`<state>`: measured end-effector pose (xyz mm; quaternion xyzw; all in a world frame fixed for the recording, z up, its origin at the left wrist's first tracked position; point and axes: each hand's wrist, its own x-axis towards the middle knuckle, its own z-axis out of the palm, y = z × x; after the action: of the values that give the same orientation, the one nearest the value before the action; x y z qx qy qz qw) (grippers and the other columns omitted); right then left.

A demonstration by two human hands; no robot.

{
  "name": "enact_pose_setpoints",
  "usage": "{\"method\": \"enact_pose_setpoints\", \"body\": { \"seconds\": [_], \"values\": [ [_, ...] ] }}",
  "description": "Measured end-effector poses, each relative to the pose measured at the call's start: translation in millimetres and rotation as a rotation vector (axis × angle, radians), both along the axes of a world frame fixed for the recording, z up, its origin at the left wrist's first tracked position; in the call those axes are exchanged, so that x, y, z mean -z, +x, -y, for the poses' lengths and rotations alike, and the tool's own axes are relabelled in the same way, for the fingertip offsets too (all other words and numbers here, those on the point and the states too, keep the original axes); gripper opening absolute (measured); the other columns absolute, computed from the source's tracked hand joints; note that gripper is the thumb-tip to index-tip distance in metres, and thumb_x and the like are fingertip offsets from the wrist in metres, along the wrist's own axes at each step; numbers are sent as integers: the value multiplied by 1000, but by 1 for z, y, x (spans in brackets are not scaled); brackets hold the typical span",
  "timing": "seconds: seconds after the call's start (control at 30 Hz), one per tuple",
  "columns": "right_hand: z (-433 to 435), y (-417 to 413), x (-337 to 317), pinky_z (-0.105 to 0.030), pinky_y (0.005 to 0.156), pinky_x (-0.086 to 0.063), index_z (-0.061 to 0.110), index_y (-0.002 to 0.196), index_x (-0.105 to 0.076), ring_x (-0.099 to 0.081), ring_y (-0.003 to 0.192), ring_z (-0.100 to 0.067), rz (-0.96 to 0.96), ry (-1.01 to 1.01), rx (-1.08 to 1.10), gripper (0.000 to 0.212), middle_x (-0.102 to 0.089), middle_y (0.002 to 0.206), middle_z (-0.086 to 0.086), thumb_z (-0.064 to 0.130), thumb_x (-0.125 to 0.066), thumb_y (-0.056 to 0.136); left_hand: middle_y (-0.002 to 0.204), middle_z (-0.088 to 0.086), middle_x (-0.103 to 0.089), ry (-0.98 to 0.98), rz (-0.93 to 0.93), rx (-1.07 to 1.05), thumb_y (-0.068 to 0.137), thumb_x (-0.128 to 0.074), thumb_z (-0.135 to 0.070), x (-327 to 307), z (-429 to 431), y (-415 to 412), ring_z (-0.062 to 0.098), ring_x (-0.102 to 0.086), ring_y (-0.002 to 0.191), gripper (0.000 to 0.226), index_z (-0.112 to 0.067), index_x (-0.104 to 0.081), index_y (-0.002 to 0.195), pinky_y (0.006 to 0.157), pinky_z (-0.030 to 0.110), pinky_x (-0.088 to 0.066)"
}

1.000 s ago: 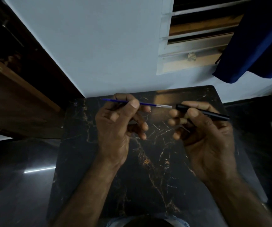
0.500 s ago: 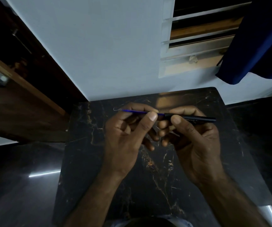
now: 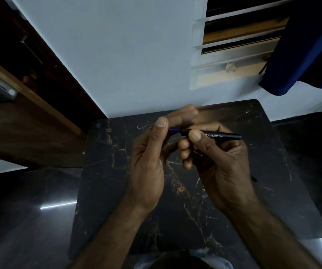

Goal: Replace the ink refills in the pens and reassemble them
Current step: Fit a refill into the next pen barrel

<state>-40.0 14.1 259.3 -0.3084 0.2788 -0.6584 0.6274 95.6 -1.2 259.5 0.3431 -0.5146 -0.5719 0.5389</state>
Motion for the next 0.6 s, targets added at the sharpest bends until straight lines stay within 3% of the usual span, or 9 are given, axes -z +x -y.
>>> {"method": "enact_pose_setpoints", "body": {
  "seconds": [0.13, 0.23, 0.3, 0.33, 0.4, 0.43, 0.5, 0.6],
  "values": [
    [-2, 4, 5, -31, 54, -54, -2, 99, -69, -70, 68, -24, 15, -2, -6, 9, -74, 82, -18, 3, -64, 93, 142, 27, -65, 22, -44, 0, 115, -28, -23, 4, -4, 1, 20, -68, 99, 52, 7, -63, 139, 65, 25, -52],
    [-1, 11, 10, -31, 56, -55, -5, 104, -67, -73, 71, -26, -21, -43, -10, 12, -76, 85, -18, 3, -64, 96, 140, 25, -67, 27, -19, -44, 115, -30, -26, 11, -6, 3, 41, -67, 93, 51, 5, -66, 135, 60, 25, -48],
    [0, 16, 14, -31, 56, -56, -10, 105, -65, -74, 71, -27, -25, -45, -26, 17, -76, 85, -19, 5, -62, 98, 133, 23, -72, 18, 52, -61, 116, -29, -24, 16, -6, 4, 47, -64, 93, 50, 4, -67, 135, 58, 21, -45],
    [1, 19, 15, -31, 57, -57, -12, 105, -65, -75, 71, -27, -20, -35, -32, 20, -76, 85, -19, 6, -62, 98, 128, 22, -74, 13, 83, -63, 117, -29, -22, 18, -7, 5, 43, -65, 90, 50, 4, -68, 135, 58, 19, -44],
    [4, 22, 17, -31, 58, -57, -16, 107, -63, -75, 72, -27, 6, -20, -47, 24, -76, 85, -20, 7, -62, 98, 124, 19, -76, 11, 144, -55, 117, -29, -22, 17, -6, 9, 17, -69, 89, 50, 2, -68, 135, 63, 16, -45],
    [6, 23, 17, -31, 59, -58, -15, 107, -62, -75, 73, -26, 29, -18, -59, 24, -76, 85, -18, 6, -62, 97, 128, 17, -75, 11, 180, -35, 117, -30, -26, 16, -5, 12, 11, -69, 95, 50, 0, -67, 138, 68, 15, -47],
    [7, 24, 16, -29, 61, -59, -10, 106, -62, -75, 73, -22, 96, 6, -90, 20, -78, 86, -14, 6, -62, 96, 142, 10, -70, 10, 216, 45, 114, -35, -45, 13, -4, 20, 17, -67, 121, 57, -7, -60, 148, 83, 18, -50],
    [8, 21, 14, -26, 60, -58, -1, 98, -64, -75, 71, -21, 199, 92, -121, 11, -78, 85, -16, 8, -62, 93, 146, 11, -67, 7, 190, 45, 106, -36, -66, 16, 4, 50, 27, -63, 133, 73, -14, -55, 153, 100, 36, -53]
  ]
}}
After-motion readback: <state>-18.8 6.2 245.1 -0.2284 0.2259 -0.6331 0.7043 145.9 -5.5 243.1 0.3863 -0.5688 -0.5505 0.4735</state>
